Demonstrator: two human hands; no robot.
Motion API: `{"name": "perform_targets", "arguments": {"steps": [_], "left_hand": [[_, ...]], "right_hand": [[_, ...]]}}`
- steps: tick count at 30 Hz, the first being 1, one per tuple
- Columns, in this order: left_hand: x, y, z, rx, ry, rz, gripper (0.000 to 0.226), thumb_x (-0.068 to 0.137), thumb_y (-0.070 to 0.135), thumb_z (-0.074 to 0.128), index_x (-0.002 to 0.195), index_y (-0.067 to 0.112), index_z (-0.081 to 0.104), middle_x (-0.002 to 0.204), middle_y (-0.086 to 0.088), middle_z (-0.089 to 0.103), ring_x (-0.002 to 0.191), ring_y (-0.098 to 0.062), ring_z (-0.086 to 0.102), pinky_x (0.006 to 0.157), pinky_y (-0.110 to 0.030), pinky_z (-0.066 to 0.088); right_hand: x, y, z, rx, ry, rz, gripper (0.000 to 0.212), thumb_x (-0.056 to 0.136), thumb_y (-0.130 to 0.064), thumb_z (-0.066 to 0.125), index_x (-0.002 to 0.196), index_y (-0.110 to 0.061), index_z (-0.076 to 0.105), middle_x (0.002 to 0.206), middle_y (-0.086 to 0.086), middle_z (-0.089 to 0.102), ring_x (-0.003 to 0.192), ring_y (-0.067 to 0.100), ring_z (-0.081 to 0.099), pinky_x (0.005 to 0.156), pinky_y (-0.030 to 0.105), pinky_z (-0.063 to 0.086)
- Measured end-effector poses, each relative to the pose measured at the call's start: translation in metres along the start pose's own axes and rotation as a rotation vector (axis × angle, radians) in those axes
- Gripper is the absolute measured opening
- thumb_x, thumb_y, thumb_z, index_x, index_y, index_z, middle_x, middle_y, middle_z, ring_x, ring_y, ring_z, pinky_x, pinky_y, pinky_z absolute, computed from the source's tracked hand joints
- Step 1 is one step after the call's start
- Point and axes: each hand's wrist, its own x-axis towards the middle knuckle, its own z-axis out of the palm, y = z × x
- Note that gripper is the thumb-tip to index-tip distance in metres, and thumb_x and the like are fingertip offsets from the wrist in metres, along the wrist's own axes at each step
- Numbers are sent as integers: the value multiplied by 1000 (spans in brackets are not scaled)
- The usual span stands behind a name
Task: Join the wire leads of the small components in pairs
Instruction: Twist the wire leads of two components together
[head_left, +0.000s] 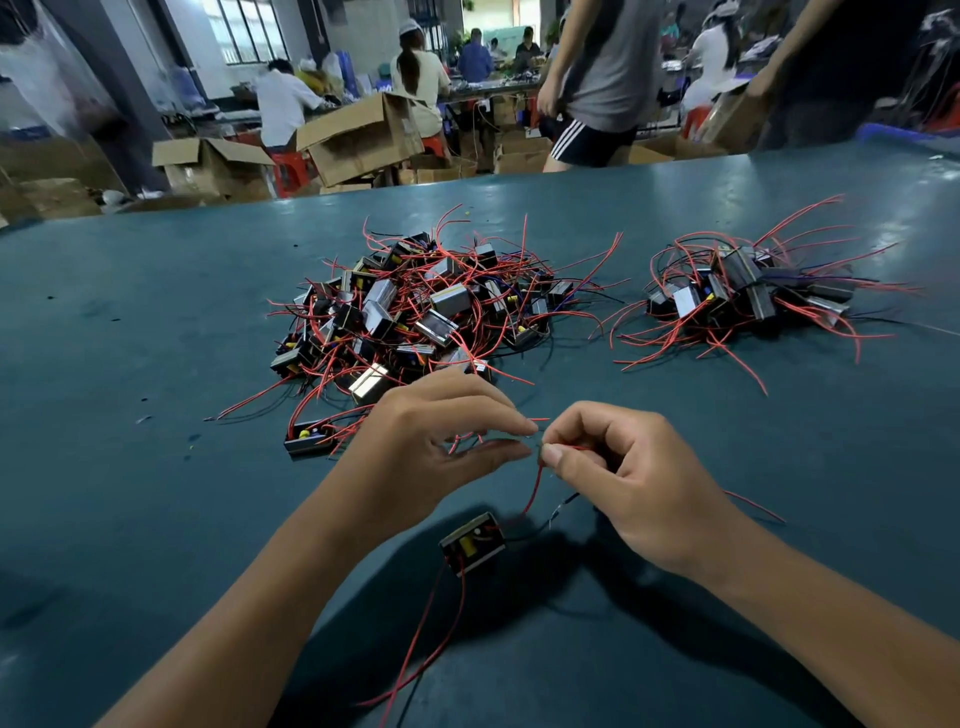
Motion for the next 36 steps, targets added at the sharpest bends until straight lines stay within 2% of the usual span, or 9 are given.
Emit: {"name": "perform_targets", "arguments": {"steps": [3,5,14,18,23,27,29,33,36], "left_hand": [[1,3,2,-3,-6,-15,16,83,14,77,97,8,79,94,-2,72,86,-10,66,76,-14,46],[1,5,3,-19,-8,-21,17,83,12,77,99,8,79,94,-3,73,84,-11,67,76,-13,45],[2,5,1,-83,-18,-27,17,81,12,78,98,7,79,94,-3,73,87,-14,69,71,-23,52],[1,3,2,-69,-26,11,14,83,14,76,95,7,79,91,-4,72,84,-15,69,72,-27,54],[0,-1,1,-34,-37,65,11,84,13,78,95,10,79,93,-1,70,85,-17,67,68,-38,54],[-1,-1,0,-30,-54,74,9,86,15,77,93,9,79,92,0,69,85,-16,67,68,-38,53],[0,0,0,-16,-64,68,9,87,16,76,91,9,79,91,0,68,84,-15,65,68,-36,52],[1,5,-2,30,-97,81,8,88,18,74,87,11,77,89,3,66,81,-12,61,71,-27,49],[2,7,-4,30,-114,79,7,88,17,73,87,12,77,89,4,65,81,-12,60,73,-24,48]], "right_hand": [[0,0,-1,-8,-6,-6,11,86,-25,60,76,-21,63,58,2,35,54,9,30,50,19,28],[0,0,-2,-1,-15,-4,12,86,-24,60,75,-21,63,59,5,36,54,10,30,50,20,28],[-1,-1,-2,42,-33,3,11,86,-24,60,77,-18,64,60,11,37,57,18,30,52,27,28],[-2,-2,-2,44,-54,-2,12,86,-25,61,78,-16,64,61,21,37,58,19,30,54,28,28],[-2,-1,-4,47,-95,9,9,87,-27,60,79,-23,63,65,6,42,60,16,34,55,25,30],[-2,-1,-4,40,-107,3,8,87,-28,61,81,-23,64,65,16,43,61,18,35,56,29,31],[-3,-1,-4,39,-109,-2,10,87,-27,61,80,-22,64,64,16,43,60,16,35,56,26,31],[-3,-1,-4,45,-121,-15,12,88,-23,62,77,-19,63,59,-6,37,55,6,31,52,16,28],[-3,-1,-4,52,-125,-20,12,88,-22,62,77,-18,63,58,-8,35,54,5,30,52,15,28]]}}
